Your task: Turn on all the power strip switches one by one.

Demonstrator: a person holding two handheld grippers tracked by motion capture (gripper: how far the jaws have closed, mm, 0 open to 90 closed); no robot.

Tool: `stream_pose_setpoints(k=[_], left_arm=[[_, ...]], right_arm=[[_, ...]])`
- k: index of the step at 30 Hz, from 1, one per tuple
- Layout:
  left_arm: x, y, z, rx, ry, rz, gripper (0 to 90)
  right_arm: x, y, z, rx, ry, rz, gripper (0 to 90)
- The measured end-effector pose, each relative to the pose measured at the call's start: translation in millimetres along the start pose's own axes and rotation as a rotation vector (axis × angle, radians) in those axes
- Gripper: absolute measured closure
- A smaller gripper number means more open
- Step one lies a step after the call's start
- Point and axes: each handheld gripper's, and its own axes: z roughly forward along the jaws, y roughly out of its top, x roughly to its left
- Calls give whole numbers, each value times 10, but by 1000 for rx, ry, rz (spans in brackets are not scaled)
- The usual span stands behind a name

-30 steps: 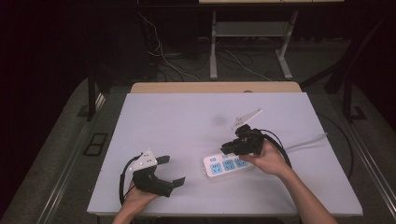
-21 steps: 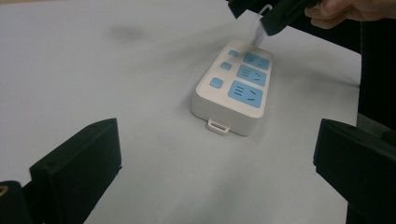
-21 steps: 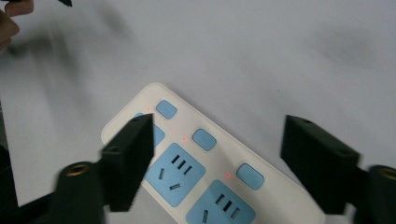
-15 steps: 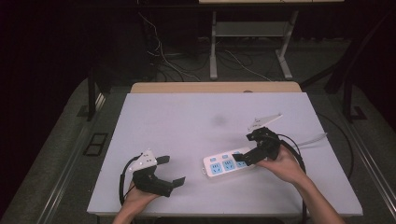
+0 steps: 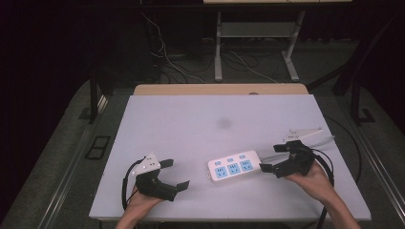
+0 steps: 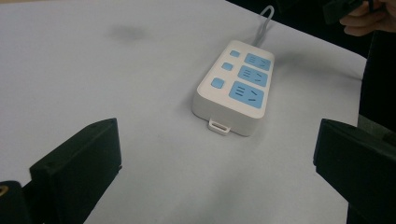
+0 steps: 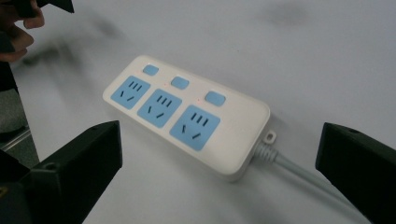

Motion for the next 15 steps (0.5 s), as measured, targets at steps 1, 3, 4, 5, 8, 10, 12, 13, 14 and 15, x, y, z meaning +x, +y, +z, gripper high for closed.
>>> stream_pose_setpoints(k=[1,3,4,5,8,10,12,13,14,15], left_arm=[[2,0,-1,2,1,2,0],[4,0,2,2,1,2,0],[4,1,2,3,1,2,0],[3,1,3,3,1,1,0],[4,2,0,3,3,2,0],[4,1,-5,2,5,1,0],[8,0,-10,1,7,0,0],[10,0,-12,1,8,-2,0],[13,0,-13,0,9,-2,0],[17,0,-14,0,9,-3,0]], right_arm=[[-4,-41,-19,-3,-1,6,4],[2,-124,-59,-16,-10,18,4],[8,-167,-81,-30,-16,23,4],[13,-210,-102,-41,-20,31,4],[30,-341,-141,-71,-32,42,4],[51,-420,-160,-86,-46,49,4],[72,-489,-179,-98,-55,57,4],[85,-521,-184,-102,-57,59,4],[95,-550,-189,-102,-59,65,4],[100,-579,-192,-103,-60,67,4]])
